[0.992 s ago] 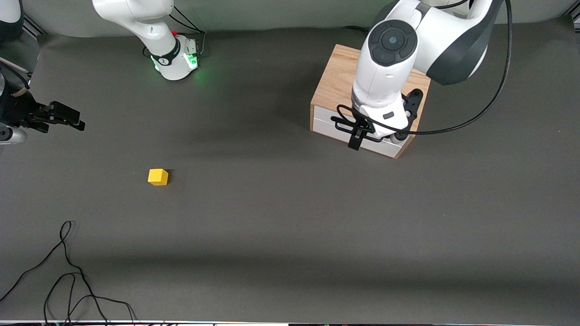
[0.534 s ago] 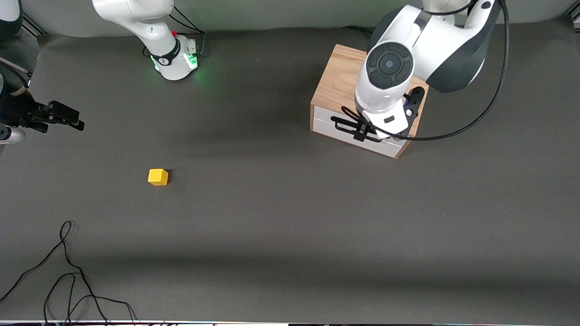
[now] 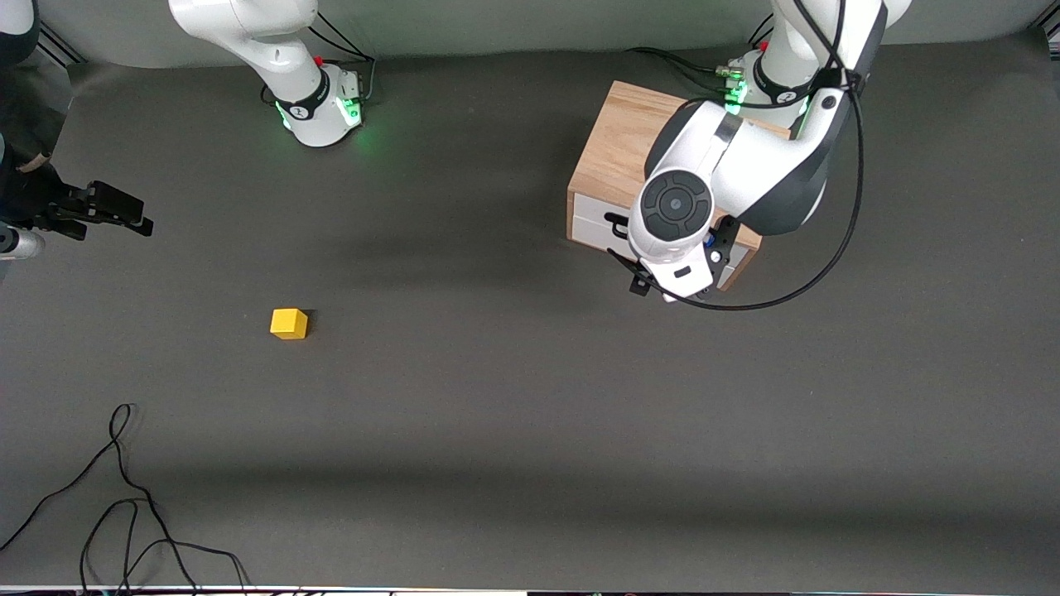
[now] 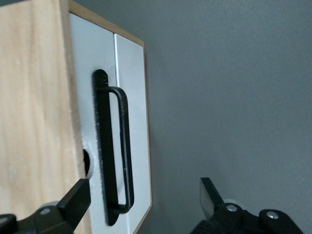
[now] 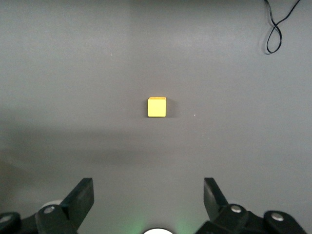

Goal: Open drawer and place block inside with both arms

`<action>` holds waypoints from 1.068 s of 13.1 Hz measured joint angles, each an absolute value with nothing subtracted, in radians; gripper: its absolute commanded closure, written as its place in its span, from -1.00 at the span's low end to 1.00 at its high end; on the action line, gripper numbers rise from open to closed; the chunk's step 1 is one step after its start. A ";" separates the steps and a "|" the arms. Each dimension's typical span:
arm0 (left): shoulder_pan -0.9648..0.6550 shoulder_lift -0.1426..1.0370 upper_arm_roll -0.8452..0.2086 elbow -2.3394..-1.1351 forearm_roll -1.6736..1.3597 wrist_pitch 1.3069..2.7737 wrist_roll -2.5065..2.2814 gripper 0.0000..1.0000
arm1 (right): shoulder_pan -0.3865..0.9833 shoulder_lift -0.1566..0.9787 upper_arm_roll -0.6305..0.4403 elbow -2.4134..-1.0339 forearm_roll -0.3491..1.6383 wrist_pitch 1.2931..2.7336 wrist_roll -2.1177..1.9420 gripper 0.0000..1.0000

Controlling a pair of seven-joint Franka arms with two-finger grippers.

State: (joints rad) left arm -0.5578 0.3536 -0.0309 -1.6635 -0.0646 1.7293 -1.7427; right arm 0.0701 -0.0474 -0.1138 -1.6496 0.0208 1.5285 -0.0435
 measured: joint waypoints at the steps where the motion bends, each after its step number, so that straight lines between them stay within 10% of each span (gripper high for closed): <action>1: -0.557 0.354 -0.030 -1.685 -0.065 1.751 -1.741 -1.00 | 0.070 -0.047 -0.114 -1.650 0.021 1.528 -0.044 -1.00; 14: -0.555 0.424 -0.029 -1.736 -0.063 1.819 -1.738 -1.00 | 0.070 -0.051 -0.114 -1.650 0.021 1.528 -0.044 -1.00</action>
